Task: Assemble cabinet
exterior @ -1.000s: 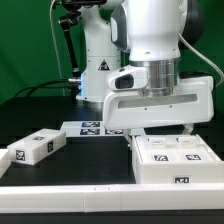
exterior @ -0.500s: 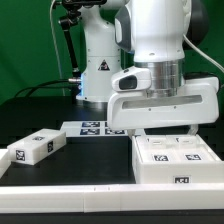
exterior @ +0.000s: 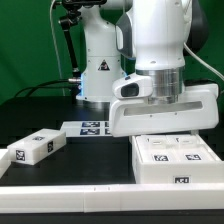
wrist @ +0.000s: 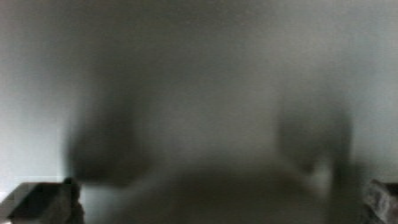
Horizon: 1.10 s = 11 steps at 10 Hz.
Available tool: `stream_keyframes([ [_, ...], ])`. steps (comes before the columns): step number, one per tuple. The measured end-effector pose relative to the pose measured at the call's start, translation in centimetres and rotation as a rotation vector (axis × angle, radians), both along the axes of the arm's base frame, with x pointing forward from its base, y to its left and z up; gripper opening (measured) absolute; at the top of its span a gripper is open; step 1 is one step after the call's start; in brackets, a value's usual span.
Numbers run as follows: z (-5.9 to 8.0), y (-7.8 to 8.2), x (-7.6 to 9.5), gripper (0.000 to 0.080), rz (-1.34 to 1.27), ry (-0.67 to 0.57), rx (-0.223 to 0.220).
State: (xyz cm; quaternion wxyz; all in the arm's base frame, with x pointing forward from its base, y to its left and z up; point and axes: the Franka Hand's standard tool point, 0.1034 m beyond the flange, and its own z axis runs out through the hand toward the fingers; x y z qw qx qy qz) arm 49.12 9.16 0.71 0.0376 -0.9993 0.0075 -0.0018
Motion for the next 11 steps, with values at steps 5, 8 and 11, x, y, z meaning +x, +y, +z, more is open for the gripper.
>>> stream_keyframes([
  [5,-0.07,-0.24,0.05,0.0672,0.032,-0.002,0.0],
  [8,-0.11,-0.27,0.01,0.0399,0.056,-0.003,0.0],
  [11,-0.23,-0.54,-0.12,0.0185,0.067,0.0,-0.003],
])
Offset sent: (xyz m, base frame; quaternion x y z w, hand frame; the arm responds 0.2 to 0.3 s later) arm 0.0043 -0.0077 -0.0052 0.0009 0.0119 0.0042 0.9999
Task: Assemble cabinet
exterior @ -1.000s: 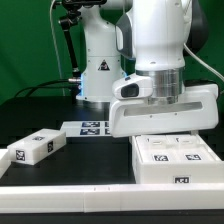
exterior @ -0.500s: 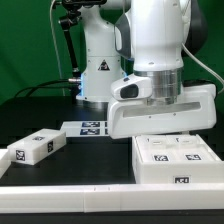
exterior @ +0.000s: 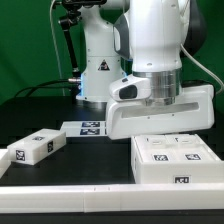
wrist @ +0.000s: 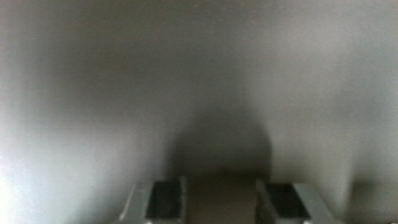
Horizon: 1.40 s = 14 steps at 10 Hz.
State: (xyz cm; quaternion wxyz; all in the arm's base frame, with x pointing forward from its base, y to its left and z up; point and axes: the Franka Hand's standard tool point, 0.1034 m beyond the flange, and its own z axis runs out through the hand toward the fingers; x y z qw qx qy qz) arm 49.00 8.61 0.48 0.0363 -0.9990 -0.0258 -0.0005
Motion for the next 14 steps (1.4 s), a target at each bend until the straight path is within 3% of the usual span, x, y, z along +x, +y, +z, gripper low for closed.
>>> stream_keyframes([
  [1,0.0,0.0,0.0,0.0182,0.0,0.001,0.0],
  [2,0.0,0.0,-0.1,0.0111,0.002,0.001,0.0],
  [3,0.0,0.1,-0.1,0.0111,0.003,0.001,0.0],
  [4,0.0,0.1,-0.1,0.0021,0.005,0.001,0.0],
  [6,0.0,0.1,-0.1,0.0002,0.009,0.001,0.0],
  [7,0.5,0.2,-0.1,0.0002,0.017,0.008,-0.002],
  [12,5.5,-0.5,1.1,0.0002,0.077,0.04,-0.018],
  [14,5.6,-0.4,1.4,0.0002,0.079,0.038,-0.018],
])
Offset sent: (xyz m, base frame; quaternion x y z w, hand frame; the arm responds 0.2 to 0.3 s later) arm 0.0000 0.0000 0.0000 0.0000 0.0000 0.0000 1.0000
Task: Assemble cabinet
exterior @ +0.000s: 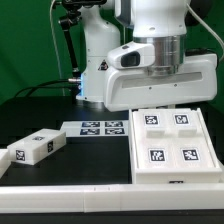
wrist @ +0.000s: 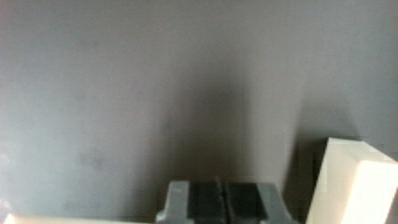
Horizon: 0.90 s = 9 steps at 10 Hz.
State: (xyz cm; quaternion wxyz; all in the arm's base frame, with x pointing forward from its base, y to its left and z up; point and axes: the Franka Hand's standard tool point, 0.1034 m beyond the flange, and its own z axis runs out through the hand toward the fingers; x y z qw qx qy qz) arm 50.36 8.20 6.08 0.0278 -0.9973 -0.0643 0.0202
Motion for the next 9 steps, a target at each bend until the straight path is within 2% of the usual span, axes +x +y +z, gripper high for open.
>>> stream_keyframes([
  [4,0.1,-0.2,0.0,0.0002,0.01,0.007,-0.001],
  [6,2.6,-1.1,1.2,0.0002,0.028,0.031,-0.007],
  [9,4.4,-1.4,2.1,0.0002,0.026,0.039,-0.011],
])
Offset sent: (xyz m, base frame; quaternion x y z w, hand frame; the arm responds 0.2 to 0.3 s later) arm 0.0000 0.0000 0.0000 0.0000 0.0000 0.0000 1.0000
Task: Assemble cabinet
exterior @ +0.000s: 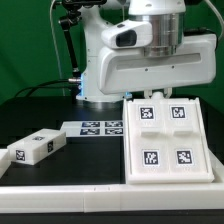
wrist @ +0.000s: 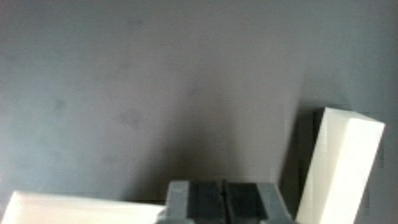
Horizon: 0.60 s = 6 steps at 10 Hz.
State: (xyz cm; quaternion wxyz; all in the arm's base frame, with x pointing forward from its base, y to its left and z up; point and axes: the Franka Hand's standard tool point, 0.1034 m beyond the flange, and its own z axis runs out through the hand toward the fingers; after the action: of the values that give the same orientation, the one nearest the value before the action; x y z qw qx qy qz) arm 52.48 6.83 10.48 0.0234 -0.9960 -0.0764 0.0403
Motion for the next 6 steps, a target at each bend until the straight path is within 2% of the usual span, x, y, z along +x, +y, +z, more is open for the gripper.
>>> stream_keyframes([
  [5,-0.23,0.05,-0.19,0.0002,0.001,0.005,0.0],
  [6,0.42,-0.29,0.07,0.0002,0.013,0.019,-0.002],
])
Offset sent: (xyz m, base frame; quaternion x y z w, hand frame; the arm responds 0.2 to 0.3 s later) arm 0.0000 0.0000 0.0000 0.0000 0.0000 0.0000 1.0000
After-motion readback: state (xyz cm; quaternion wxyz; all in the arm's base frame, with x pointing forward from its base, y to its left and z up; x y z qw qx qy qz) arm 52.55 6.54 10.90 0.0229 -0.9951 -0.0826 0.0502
